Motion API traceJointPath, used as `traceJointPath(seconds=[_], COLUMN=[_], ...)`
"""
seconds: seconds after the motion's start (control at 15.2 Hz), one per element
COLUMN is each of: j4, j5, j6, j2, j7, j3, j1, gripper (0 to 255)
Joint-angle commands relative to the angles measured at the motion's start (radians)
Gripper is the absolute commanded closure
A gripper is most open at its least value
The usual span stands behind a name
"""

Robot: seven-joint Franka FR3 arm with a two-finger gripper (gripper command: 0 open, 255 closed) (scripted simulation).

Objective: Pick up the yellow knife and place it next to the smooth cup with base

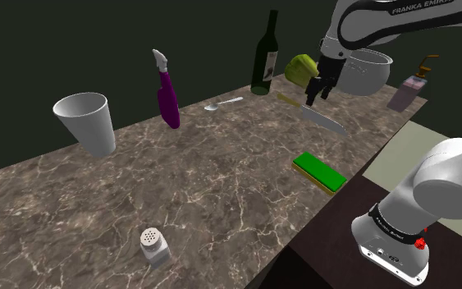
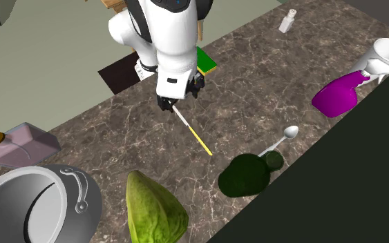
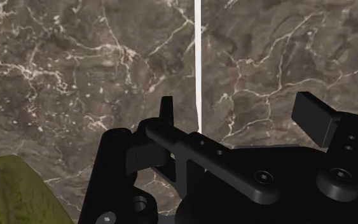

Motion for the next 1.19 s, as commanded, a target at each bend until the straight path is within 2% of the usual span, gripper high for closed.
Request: traceJointPath(seconds=[0.0,0.07,0.59,1.12], j4=[0.01,0.017,-0.05,-0.05], j5=[-0.009,-0.012,-0.01,-0.01], j6=[0.062,0.088,0.2,0.2], j2=[0.072,0.107,0.152,0.152], j7=[-0.033,-0.05,-0.055,-0.055], j3=[-0.019,-0.028,-0.037,-0.037], j1=[0.0,-0.001,-0.002,-0.002], gripper=[0,0,0,0])
